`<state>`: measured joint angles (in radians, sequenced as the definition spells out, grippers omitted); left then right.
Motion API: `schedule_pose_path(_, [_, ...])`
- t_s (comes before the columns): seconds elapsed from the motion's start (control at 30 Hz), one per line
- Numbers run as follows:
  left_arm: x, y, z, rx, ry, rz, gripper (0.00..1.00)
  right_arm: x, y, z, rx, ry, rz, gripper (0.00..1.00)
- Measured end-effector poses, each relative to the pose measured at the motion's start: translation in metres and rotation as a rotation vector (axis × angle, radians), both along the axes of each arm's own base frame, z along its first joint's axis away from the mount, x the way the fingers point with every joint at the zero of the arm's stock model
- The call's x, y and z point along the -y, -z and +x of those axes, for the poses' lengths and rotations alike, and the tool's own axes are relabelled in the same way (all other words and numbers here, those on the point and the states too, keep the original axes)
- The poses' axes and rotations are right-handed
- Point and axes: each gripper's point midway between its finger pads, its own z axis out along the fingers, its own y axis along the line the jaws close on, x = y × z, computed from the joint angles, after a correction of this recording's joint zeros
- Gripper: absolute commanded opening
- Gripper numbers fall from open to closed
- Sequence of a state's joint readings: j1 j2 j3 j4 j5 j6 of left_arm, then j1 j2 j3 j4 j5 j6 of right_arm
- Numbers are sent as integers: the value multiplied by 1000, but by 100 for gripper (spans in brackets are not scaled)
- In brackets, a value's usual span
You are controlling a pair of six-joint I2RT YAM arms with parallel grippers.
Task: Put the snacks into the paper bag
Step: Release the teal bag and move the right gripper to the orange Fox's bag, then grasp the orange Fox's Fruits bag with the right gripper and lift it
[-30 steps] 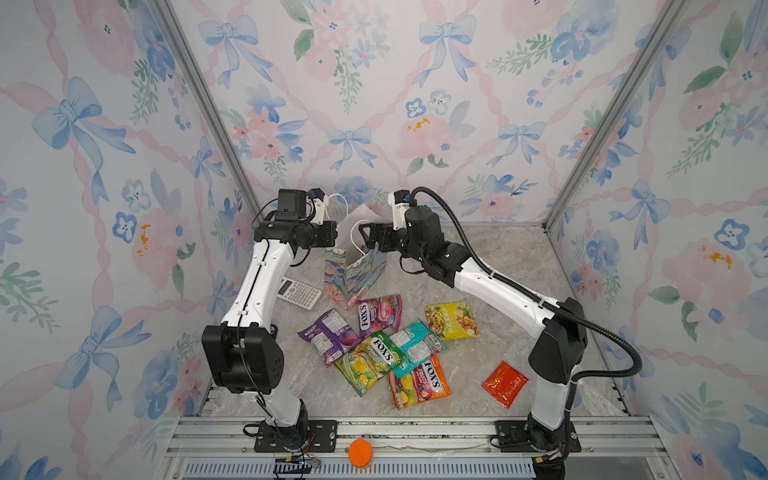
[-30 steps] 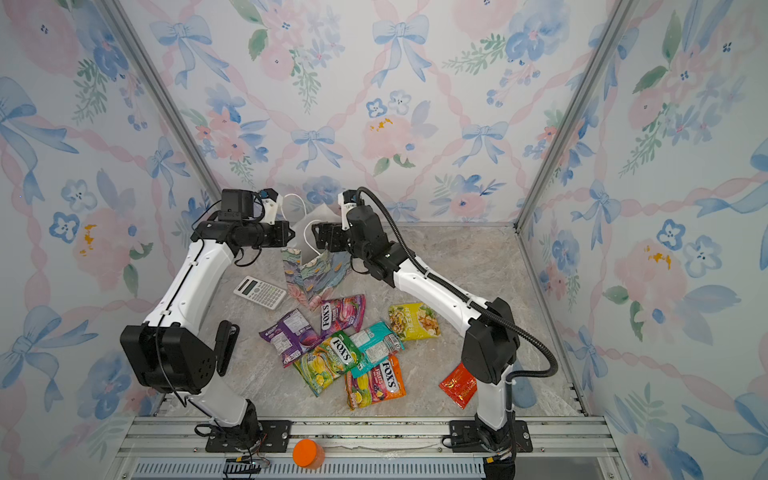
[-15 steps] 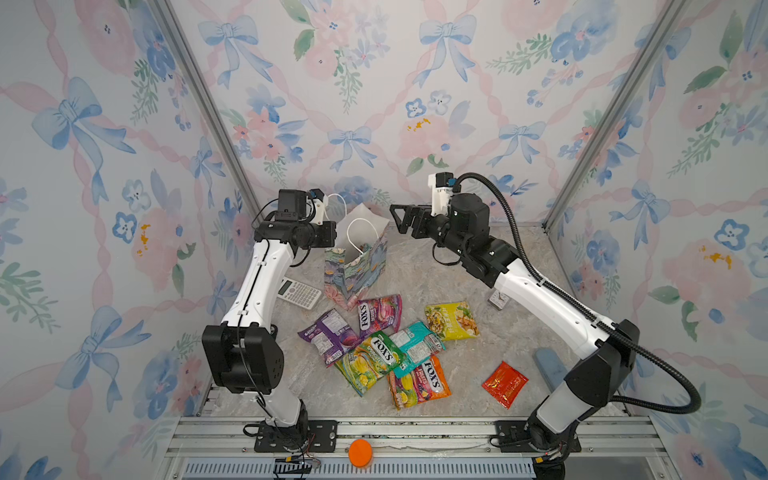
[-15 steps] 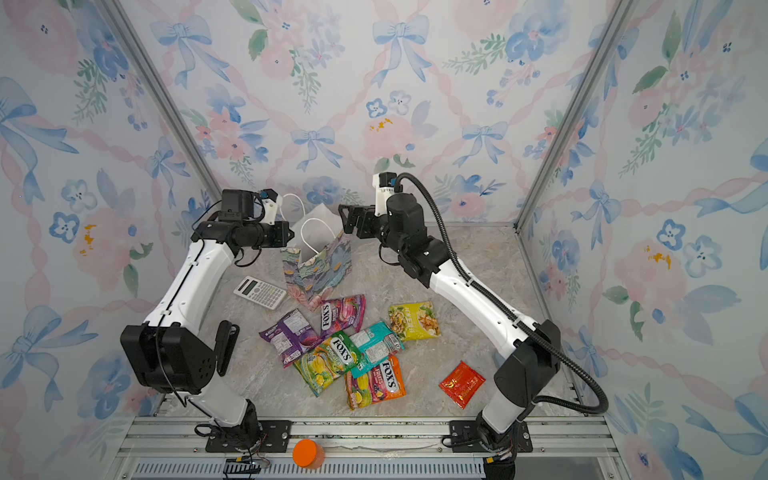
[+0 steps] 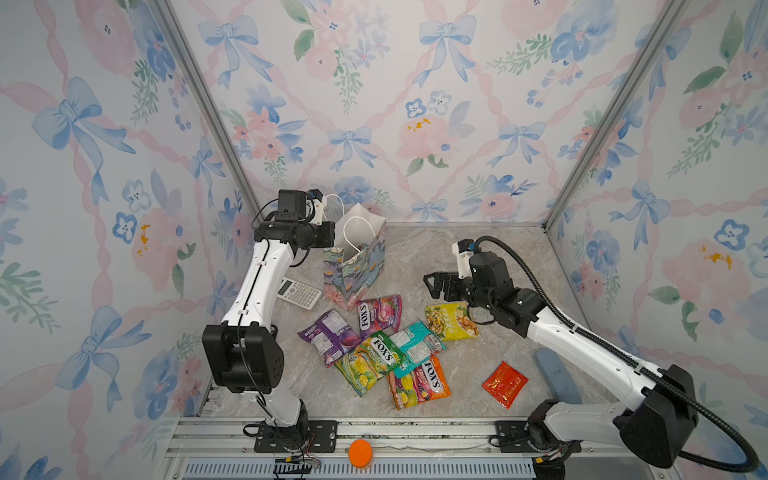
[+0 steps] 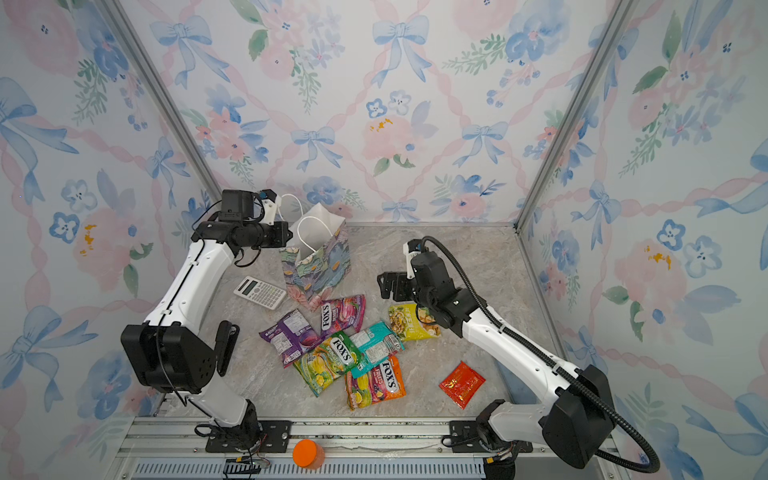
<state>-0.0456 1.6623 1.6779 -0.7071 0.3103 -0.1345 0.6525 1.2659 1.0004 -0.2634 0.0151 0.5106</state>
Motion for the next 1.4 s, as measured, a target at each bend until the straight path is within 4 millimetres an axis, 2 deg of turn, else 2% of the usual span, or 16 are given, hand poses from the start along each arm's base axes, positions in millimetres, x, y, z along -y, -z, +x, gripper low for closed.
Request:
schedule_pose_path(0.13, [-1,3,2,-6,-3,3,0,14,58,-42,-165,7,-52,100])
schedule_pose_path(0.23, [-1,5,2,-10,-4,4,0,19,85,-77,-265,-5,-75,99])
schedule_pose_path(0.5, [-1,6,3,-11,-6,5,0,34,138,-152,-476,-42,-44,90])
schedule_pose_path(0.63, [-1,7,3,-13,-6,5,0,38,159,-180,-574,-55,-21,85])
schedule_pose_path(0.8, [-1,7,3,-13,-6,5,0,31,164,-192,-621,-81,39,78])
schedule_pose_path(1.1, [-1,7,3,-13,-5,5,0,10,173,-197,-685,-141,96,73])
schedule_pose_path(1.3, [-1,7,3,-13,-6,5,0,-1,182,-199,-725,-172,106,63])
schedule_pose_path(1.4, [-1,6,3,-13,-5,5,0,-6,184,-198,-730,-189,110,54])
